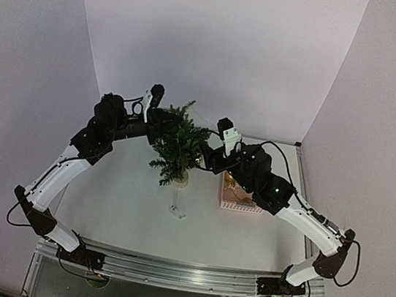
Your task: Decorate the small christmas tree
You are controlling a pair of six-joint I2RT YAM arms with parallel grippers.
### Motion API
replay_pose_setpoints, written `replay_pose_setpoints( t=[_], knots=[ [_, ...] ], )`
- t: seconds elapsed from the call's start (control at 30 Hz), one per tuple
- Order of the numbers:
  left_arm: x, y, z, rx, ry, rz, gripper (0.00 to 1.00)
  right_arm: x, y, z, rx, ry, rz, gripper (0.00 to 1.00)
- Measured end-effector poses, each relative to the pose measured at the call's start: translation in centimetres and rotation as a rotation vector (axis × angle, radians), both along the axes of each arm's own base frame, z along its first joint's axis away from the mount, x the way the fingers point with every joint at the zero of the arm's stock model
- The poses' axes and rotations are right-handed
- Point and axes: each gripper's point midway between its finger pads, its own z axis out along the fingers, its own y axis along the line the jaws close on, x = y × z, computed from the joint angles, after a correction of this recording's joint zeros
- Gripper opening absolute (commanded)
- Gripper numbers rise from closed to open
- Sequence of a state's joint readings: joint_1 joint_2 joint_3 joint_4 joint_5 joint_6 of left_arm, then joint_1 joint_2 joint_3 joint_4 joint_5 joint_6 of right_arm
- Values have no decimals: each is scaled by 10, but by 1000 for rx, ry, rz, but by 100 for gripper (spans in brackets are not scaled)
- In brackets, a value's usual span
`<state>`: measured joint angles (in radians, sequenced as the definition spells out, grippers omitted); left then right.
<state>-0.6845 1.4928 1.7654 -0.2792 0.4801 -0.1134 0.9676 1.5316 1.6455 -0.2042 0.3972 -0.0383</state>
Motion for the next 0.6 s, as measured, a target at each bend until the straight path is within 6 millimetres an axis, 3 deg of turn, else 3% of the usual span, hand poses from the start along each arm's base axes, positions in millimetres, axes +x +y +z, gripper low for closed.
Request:
replay_pose_setpoints(
  t=[0.37,0.5,0.6],
  knots=[
    [40,46,25,-58,-86,220,0,0,-2,-4,32,33,-15,82],
    [56,56,20,-71,-96,279,0,-1,-3,-2,37,48,-12,82],
    [65,61,13,-71,-94,311,0,2,-4,12,68,75,22,78]
  ],
)
